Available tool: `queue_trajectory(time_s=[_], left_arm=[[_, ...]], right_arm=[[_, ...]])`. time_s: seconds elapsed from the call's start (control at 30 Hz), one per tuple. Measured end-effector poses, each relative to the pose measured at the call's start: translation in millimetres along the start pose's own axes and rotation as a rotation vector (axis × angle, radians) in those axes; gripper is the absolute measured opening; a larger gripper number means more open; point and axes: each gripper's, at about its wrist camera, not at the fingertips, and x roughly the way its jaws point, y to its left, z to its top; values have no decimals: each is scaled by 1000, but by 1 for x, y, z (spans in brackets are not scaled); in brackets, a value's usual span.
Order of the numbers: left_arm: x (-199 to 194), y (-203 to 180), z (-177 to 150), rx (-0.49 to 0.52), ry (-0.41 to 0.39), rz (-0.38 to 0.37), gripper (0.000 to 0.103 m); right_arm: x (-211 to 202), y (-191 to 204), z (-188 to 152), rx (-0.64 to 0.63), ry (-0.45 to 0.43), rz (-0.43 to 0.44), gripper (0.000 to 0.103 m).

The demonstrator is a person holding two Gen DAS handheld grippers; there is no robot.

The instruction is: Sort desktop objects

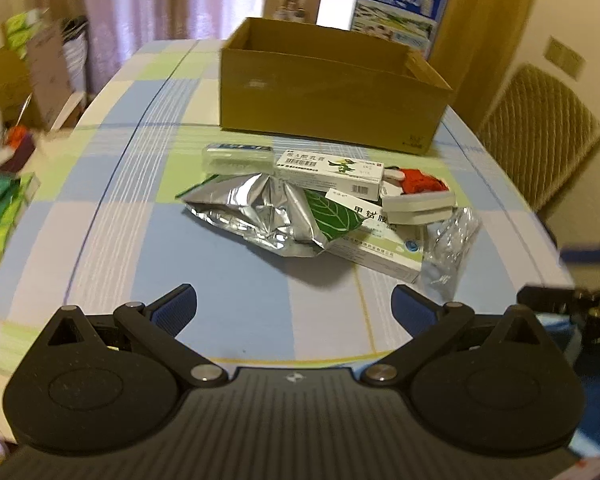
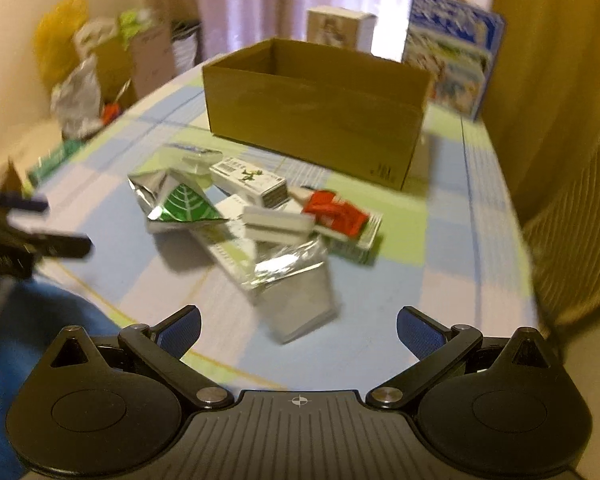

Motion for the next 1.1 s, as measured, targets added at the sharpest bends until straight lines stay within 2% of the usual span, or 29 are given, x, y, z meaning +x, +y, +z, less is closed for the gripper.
queue_trajectory(time_s=[0.13, 0.37, 0.5, 0.6, 0.8, 1.1], left_arm=[[7, 8, 9, 92, 1, 10, 102], [25, 27, 29, 269, 9, -27, 102], [34, 27, 36, 455, -33, -46, 102], [43, 25, 36, 620, -50, -45, 102], [72, 25, 28, 865, -21, -19, 102], [96, 32, 27, 955, 2, -77, 102]], right_arm=[[14, -7, 6, -108, 24, 19, 101], [45, -9, 10, -317, 59, 76, 101], [61, -9, 10, -401, 82, 159, 101], [73, -10, 11, -412, 112, 203, 101], [89, -17, 20, -358, 145, 226, 101], [112, -16, 24, -353, 222, 251, 99]])
